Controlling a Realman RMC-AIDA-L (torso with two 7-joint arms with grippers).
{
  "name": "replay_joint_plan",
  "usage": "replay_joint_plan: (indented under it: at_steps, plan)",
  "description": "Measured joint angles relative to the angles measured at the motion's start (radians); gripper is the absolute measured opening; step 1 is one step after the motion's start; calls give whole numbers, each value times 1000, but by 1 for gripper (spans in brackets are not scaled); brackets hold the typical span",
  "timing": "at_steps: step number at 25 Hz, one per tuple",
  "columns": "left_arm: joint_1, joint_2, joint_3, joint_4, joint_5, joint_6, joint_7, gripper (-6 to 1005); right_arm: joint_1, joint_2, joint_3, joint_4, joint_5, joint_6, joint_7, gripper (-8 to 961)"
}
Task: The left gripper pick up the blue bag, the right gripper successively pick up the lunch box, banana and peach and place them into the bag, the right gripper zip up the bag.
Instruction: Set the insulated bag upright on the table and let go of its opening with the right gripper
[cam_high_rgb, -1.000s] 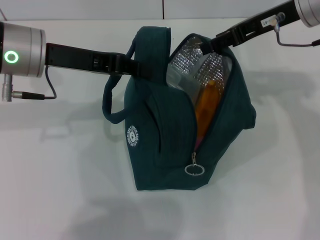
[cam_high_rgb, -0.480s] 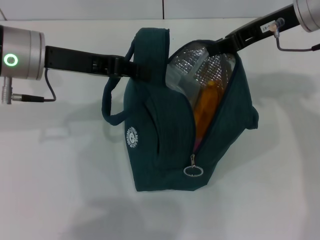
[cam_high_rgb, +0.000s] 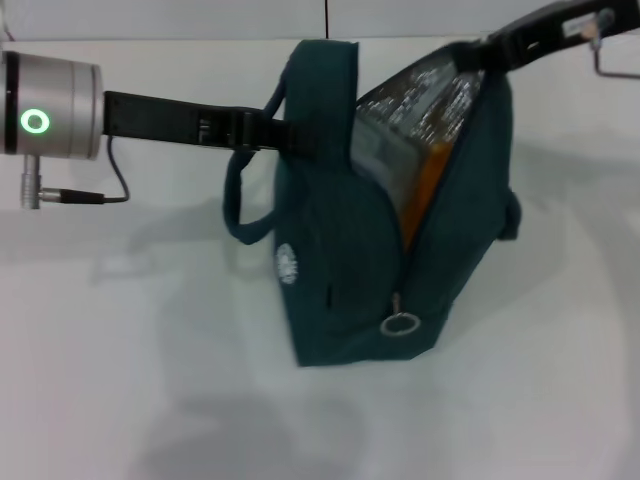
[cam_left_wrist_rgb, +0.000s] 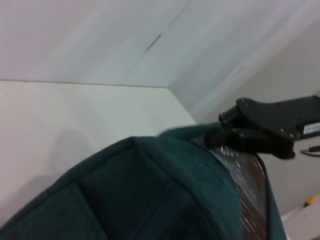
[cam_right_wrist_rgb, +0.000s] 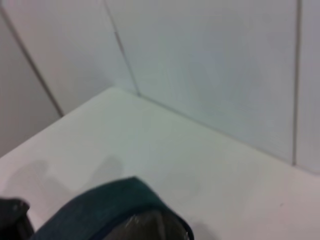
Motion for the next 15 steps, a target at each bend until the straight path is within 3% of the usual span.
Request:
replay_joint_plan:
  at_steps: [5, 11, 15]
  plan:
    - [-46, -2, 10, -104, -36, -1, 23, 45, -56, -5, 24, -90, 8, -2, 3, 53]
    - [-93, -6, 18, -261, -53, -27, 88, 46, -87, -3, 50, -109, 12, -28, 2, 40]
    - [-92, -6, 17, -283, -53, -48, 97, 46, -92, 3, 50, -104, 13, -25, -14, 56]
